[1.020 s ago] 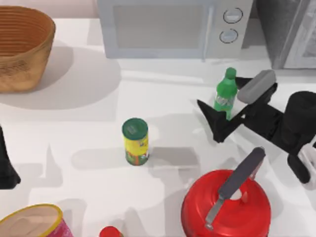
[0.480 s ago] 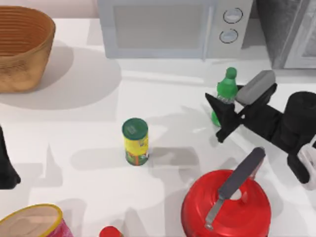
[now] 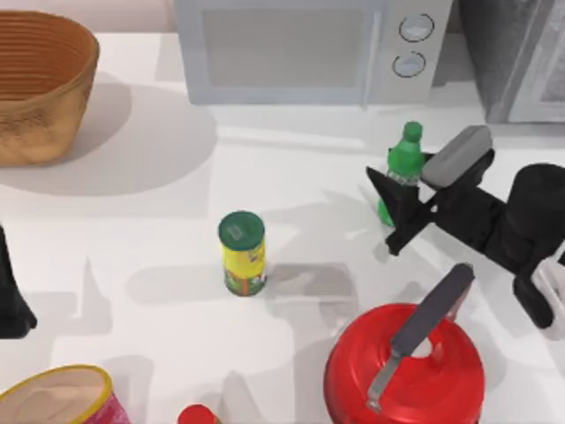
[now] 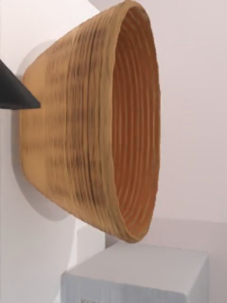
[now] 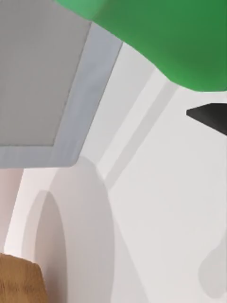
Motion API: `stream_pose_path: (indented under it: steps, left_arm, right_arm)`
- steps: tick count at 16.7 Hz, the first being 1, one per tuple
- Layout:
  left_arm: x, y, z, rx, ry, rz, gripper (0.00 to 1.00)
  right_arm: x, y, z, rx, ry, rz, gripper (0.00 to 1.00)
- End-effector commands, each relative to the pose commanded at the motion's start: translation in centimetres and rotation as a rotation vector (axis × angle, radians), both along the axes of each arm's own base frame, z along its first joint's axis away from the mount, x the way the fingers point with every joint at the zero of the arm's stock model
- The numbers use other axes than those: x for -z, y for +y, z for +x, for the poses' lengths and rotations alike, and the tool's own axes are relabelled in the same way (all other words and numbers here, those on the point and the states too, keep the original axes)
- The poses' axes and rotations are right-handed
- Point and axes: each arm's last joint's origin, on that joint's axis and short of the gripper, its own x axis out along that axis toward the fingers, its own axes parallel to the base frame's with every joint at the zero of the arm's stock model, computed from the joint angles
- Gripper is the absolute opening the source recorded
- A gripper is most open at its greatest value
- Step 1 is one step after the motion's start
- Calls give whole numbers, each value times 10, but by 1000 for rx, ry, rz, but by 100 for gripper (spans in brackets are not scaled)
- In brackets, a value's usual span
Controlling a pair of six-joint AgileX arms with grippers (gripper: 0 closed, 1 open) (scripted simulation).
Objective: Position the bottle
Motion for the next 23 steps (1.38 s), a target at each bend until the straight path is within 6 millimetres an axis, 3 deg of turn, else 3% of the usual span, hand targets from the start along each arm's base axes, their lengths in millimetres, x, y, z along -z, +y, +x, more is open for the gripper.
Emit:
stream_pose_path:
  steps: [6,9,12,15,20,23]
  left_arm:
    - [0,0,0,0,0,0,100]
    - [0,0,0,0,0,0,100]
    - [0,0,0,0,0,0,100]
    - [0,0,0,0,0,0,100]
    - [0,0,0,0,0,0,100]
    - [0,0,0,0,0,0,100]
  right_arm:
    - [1,-4,2,-1,3,-8,0]
    - [6,-29,14,-21,26,-64,0]
    - [12,-81,28,-48,82,-128,0]
    - [15,-152,31,-67,164,-143,0]
    - [-5,-268,-1,-60,175,-40,0]
    - [-27,-317,-27,-22,82,-1,0]
